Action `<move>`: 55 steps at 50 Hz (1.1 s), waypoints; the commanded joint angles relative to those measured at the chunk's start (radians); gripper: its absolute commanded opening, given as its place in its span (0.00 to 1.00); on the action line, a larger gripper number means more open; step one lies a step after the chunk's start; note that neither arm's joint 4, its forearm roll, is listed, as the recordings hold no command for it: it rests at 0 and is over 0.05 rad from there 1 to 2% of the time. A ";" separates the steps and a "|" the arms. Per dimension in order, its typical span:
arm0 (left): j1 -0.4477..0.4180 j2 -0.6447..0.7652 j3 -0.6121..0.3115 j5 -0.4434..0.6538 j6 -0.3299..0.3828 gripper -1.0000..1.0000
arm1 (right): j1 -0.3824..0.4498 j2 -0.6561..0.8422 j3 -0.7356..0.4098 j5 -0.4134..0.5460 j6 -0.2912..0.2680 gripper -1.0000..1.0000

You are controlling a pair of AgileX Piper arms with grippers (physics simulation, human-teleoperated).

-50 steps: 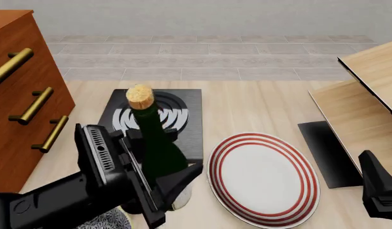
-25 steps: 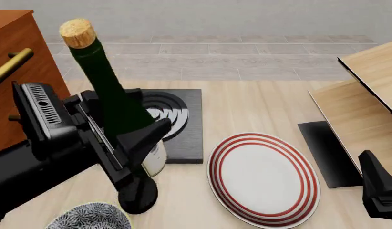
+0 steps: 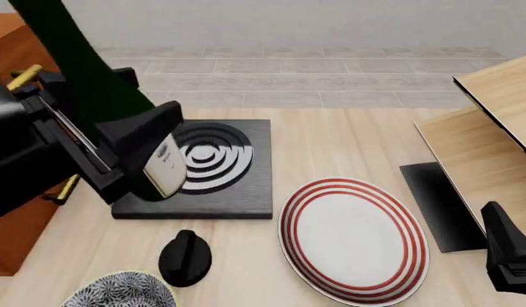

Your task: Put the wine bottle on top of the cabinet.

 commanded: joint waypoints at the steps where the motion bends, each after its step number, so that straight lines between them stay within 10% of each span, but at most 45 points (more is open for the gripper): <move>1: 0.062 -0.041 -0.061 0.064 0.028 0.00 | 0.000 0.000 0.000 0.000 0.000 1.00; 55: 0.301 -0.029 -0.474 0.356 0.021 0.00 | 0.000 0.000 0.000 0.000 0.001 1.00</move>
